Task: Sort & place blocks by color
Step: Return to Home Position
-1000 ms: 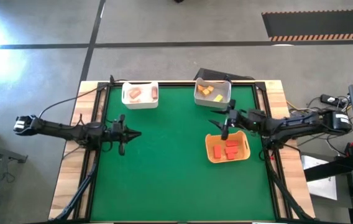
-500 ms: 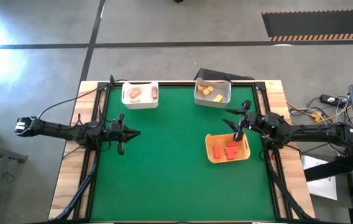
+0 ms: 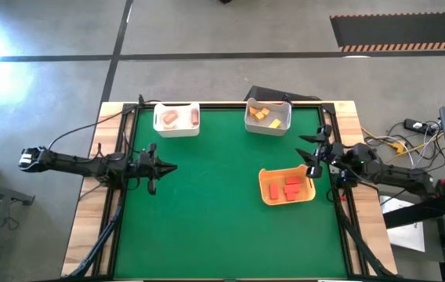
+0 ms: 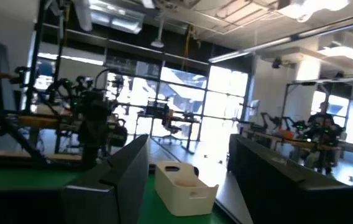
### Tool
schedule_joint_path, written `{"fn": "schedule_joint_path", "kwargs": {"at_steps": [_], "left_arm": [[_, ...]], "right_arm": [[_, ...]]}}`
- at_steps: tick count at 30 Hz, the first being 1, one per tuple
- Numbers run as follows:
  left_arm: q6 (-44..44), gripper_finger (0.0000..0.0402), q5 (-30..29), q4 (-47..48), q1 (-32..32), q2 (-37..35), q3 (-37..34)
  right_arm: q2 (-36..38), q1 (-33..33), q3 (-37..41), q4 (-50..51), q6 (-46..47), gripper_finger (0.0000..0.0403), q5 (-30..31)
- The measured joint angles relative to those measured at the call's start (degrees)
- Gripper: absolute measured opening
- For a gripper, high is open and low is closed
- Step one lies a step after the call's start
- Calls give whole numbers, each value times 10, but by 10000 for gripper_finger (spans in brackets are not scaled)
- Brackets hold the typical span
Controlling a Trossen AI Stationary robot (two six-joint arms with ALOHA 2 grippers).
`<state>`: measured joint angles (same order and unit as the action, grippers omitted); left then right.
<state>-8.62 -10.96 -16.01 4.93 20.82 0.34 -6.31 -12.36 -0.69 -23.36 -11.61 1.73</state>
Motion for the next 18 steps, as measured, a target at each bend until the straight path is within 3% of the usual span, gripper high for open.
{"fn": "schedule_joint_path", "kwargs": {"at_steps": [8,18], "left_arm": [[8,0,-31,-4,0,1,1],[30,0,-35,-2,0,3,1]], "right_arm": [[63,0,0,33,46,209,-81],[63,1,1,36,89,209,-82]]}}
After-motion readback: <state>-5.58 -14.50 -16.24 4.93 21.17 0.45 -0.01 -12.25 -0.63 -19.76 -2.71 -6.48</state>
